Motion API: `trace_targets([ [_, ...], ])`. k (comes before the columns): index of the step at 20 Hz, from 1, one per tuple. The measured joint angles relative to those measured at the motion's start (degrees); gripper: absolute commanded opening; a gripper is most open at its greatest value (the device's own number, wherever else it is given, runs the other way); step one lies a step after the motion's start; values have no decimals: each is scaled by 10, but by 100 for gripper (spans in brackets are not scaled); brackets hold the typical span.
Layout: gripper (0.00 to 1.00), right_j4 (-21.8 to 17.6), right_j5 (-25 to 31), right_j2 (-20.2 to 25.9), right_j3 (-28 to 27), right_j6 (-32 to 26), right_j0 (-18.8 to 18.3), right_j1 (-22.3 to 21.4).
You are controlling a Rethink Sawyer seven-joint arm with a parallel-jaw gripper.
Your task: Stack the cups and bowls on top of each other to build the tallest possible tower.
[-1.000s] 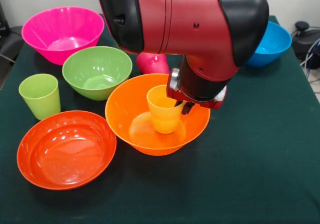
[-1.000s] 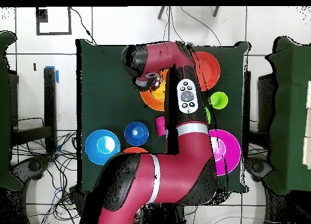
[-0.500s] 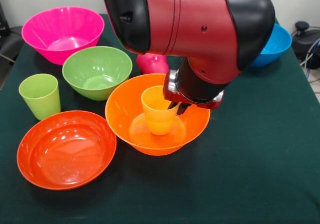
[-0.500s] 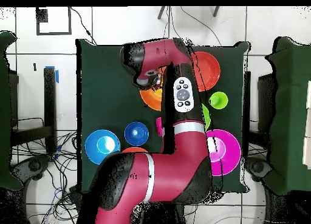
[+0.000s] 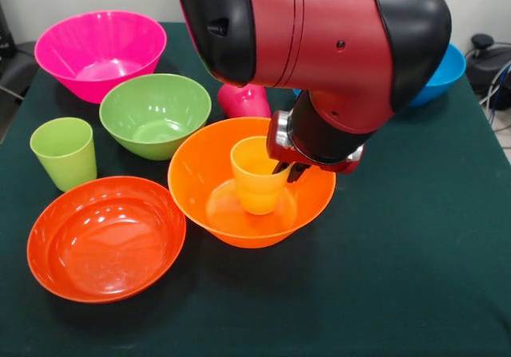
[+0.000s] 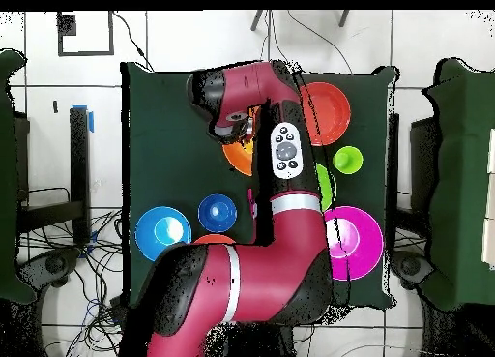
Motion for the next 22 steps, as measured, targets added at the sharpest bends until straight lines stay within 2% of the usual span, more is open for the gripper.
trace_targets([
  [22,0,-9,0,-6,-4,0,3,1],
])
